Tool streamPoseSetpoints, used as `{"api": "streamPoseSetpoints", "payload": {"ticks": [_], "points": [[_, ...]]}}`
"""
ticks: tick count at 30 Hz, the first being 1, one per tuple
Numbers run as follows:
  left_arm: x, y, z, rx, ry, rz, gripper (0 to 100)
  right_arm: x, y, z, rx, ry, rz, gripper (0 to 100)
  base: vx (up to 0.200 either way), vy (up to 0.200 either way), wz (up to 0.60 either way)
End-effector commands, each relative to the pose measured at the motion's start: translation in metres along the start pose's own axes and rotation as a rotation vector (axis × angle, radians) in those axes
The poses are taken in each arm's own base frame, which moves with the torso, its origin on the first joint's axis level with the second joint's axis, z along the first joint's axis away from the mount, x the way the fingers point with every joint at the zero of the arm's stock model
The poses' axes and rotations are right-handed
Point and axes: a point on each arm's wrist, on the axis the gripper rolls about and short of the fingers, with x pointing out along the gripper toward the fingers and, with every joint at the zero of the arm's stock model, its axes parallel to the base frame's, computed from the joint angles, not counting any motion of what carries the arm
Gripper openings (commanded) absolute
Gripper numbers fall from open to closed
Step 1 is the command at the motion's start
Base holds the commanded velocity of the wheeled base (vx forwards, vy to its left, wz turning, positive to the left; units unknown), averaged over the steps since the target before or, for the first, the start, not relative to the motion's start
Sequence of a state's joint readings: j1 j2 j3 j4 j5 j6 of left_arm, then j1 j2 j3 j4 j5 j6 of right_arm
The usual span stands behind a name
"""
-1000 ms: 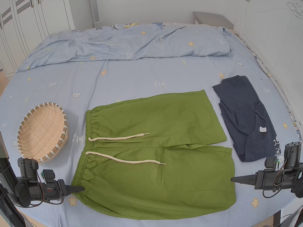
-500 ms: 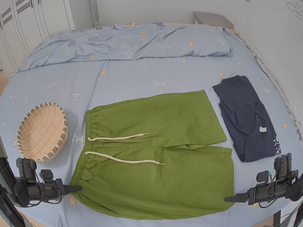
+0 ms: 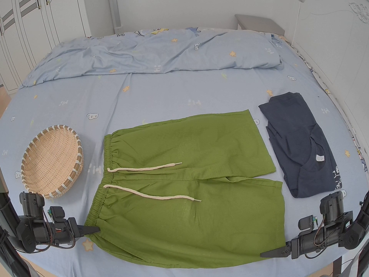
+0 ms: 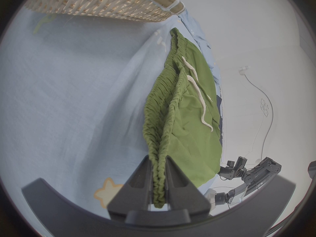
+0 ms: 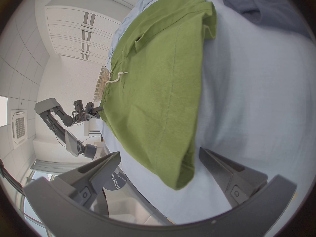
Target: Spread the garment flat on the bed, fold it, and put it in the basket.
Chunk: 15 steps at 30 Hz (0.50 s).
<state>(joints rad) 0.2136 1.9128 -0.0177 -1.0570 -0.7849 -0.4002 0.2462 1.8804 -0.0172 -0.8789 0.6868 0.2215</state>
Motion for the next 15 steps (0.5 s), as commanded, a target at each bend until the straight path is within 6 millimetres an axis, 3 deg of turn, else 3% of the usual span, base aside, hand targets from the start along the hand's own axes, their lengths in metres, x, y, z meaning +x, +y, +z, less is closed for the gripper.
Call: {"api": "streamPoseSetpoints", "payload": {"ticks": [1,15], "points": [[-0.0017,-0.0001,-0.0045,-0.010,0.010,0.003,0,0.0092,-0.0024,-0.0014,0.036,0.038,0.016,100,0.000,0.000,0.00],[-0.0019,-0.0003,-0.0044,-0.009,0.009,0.003,0,0.0180,-0.0081,0.0003,0.096,0.031,0.021,100,0.000,0.000,0.00]]}}
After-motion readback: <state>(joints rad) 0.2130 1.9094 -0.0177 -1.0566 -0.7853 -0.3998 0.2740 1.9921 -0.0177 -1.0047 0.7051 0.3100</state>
